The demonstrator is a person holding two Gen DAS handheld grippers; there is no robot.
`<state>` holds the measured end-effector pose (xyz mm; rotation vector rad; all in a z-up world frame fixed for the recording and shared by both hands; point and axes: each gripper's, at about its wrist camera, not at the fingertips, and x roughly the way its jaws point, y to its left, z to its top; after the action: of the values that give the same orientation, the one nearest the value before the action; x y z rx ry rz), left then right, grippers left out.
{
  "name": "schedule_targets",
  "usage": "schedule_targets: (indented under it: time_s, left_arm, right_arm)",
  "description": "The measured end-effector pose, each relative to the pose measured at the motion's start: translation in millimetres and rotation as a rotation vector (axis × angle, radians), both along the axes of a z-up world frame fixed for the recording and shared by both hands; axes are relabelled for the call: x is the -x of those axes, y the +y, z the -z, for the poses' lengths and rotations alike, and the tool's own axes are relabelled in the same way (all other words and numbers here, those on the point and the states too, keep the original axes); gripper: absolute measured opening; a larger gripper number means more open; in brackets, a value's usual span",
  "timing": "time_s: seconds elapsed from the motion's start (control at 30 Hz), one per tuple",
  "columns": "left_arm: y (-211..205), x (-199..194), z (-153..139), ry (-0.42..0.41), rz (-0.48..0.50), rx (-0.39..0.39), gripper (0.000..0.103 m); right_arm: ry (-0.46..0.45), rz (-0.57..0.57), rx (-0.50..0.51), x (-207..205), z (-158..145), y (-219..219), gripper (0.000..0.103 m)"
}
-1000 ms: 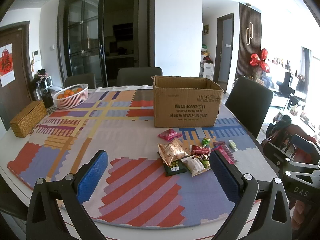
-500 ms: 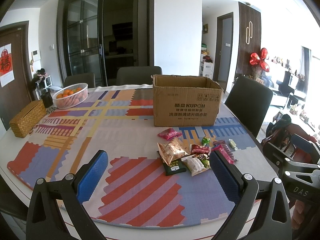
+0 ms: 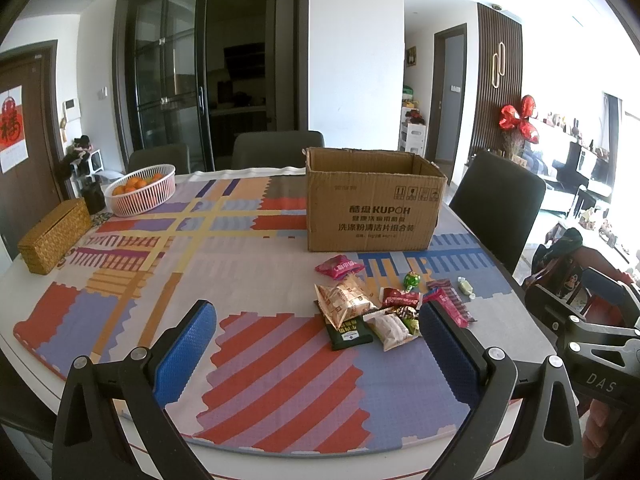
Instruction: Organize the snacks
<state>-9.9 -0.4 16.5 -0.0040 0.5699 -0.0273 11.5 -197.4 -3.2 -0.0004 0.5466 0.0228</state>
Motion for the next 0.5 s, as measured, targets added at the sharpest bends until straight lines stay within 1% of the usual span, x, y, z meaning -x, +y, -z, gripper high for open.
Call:
schedule_targets:
  time_s: [0.17, 0.27, 0.4, 0.5]
  left_arm:
    - [0.1, 0.8, -0.2, 0.006, 0.002, 0.001, 0.103]
    - [-0.2, 1.4, 0.8, 0.013, 0.008, -0.002, 0.103]
    - [-0.8, -1.7, 6.3, 0.024, 0.023, -0.023, 0.103]
    - [-2.4, -11.9, 14.2, 0.034, 0.033, -0.044, 0.102]
  right_arm:
    - [0.002, 0.000, 0.000, -0.2, -0.8, 0.3, 0.102]
    - [0.011, -0.004, 0.000, -1.9, 5.1, 1.2, 0.102]
    - [0.031, -0.011, -0.003, -7.3, 11.8, 0.9, 0.102]
    - [0.049, -0.015, 0.000, -13.7, 16.6, 0.8, 0.102]
